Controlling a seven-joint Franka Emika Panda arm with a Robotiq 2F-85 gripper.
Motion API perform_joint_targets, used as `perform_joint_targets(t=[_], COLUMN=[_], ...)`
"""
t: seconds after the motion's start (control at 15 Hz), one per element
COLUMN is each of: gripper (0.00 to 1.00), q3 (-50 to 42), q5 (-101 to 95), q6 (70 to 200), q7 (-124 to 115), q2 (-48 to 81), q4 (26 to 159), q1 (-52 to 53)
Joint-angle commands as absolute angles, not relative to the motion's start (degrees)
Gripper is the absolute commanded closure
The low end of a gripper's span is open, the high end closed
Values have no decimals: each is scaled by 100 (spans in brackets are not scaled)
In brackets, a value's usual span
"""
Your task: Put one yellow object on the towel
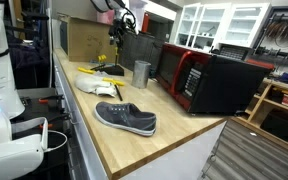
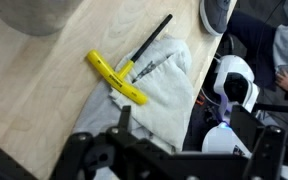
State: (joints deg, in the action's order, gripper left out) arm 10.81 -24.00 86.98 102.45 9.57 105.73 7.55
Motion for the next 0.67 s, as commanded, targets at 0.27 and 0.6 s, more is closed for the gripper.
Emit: perform_joint_targets(t=[0.27, 0.6], gripper=[0, 0], q3=[939, 977], q5=[-1151, -288], q6=[9420, 10343], q7=[9167, 8295], q2=[894, 909], q4=[10014, 9952], q1=[668, 703])
